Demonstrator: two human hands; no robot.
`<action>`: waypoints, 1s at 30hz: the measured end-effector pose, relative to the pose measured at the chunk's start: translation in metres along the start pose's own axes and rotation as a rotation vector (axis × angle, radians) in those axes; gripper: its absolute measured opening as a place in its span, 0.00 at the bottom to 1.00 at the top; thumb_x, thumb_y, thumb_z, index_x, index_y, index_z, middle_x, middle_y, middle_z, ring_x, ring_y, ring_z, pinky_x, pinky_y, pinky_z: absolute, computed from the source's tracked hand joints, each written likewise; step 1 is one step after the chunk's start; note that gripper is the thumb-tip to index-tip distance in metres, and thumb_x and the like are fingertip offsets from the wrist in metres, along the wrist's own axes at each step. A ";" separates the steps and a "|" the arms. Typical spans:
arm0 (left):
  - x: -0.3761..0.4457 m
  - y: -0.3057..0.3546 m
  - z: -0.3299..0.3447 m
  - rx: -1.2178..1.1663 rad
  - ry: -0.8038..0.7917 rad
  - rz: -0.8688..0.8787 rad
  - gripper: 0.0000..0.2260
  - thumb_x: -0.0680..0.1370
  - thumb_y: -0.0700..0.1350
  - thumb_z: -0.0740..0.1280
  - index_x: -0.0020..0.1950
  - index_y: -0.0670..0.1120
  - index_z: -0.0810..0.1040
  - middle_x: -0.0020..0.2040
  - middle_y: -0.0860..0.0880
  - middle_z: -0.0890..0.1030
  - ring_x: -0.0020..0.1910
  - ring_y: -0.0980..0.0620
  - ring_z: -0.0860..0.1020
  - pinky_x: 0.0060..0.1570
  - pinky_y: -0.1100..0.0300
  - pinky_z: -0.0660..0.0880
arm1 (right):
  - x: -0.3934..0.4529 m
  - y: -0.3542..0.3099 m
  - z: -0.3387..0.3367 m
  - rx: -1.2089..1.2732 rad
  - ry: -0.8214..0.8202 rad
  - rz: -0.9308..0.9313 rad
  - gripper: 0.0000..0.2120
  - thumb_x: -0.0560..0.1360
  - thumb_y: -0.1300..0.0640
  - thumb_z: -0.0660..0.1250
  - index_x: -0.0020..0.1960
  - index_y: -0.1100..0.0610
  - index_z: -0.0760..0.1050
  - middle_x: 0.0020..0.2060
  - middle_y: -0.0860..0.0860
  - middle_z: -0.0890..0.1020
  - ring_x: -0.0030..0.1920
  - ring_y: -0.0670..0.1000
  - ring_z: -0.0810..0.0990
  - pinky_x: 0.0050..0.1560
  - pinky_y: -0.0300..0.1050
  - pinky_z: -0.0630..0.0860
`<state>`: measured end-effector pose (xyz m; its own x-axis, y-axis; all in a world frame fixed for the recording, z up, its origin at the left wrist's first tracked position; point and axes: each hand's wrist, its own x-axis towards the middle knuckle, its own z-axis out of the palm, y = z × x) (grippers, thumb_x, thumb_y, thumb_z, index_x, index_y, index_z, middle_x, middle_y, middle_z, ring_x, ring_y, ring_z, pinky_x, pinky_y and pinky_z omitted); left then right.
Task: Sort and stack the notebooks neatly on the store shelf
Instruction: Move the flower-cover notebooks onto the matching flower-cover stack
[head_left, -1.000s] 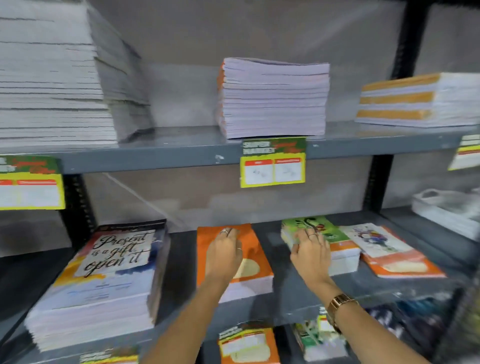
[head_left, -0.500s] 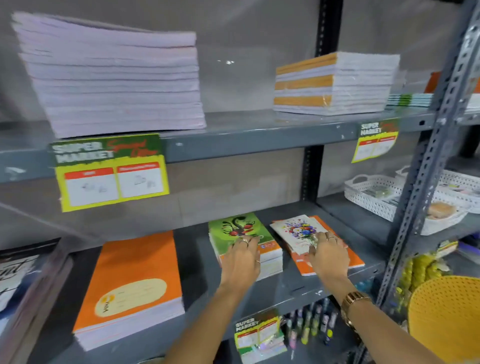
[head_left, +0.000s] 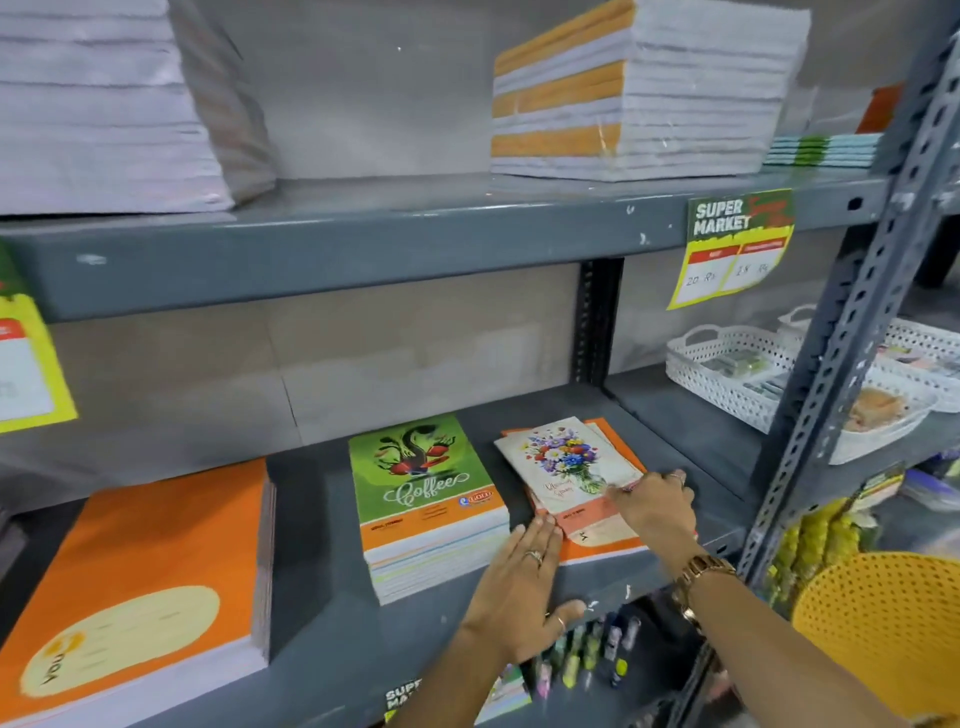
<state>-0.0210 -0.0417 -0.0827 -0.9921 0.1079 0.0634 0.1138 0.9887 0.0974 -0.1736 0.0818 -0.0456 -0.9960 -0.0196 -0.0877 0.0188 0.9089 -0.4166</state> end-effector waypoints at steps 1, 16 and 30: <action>0.001 0.000 0.002 -0.010 -0.016 -0.008 0.35 0.79 0.61 0.50 0.76 0.41 0.41 0.78 0.44 0.42 0.77 0.49 0.40 0.74 0.54 0.36 | 0.004 -0.002 -0.001 0.033 -0.018 0.024 0.33 0.73 0.44 0.66 0.68 0.65 0.65 0.72 0.62 0.59 0.68 0.62 0.62 0.65 0.54 0.68; -0.019 -0.003 0.012 -0.012 -0.086 -0.030 0.37 0.79 0.61 0.52 0.75 0.41 0.39 0.78 0.44 0.41 0.77 0.48 0.40 0.75 0.52 0.38 | -0.007 -0.041 -0.037 0.534 0.252 0.044 0.18 0.76 0.62 0.65 0.60 0.70 0.64 0.57 0.69 0.77 0.58 0.67 0.76 0.58 0.55 0.71; -0.116 -0.047 0.000 0.049 -0.147 -0.087 0.33 0.80 0.60 0.50 0.76 0.44 0.40 0.78 0.46 0.42 0.77 0.48 0.41 0.76 0.52 0.39 | -0.119 -0.117 -0.056 0.989 0.422 -0.073 0.13 0.76 0.61 0.64 0.58 0.63 0.67 0.52 0.62 0.80 0.55 0.62 0.77 0.57 0.51 0.69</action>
<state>0.0892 -0.1008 -0.0946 -0.9955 0.0320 -0.0893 0.0278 0.9985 0.0476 -0.0621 0.0009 0.0649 -0.9439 0.2572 0.2069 -0.1672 0.1679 -0.9715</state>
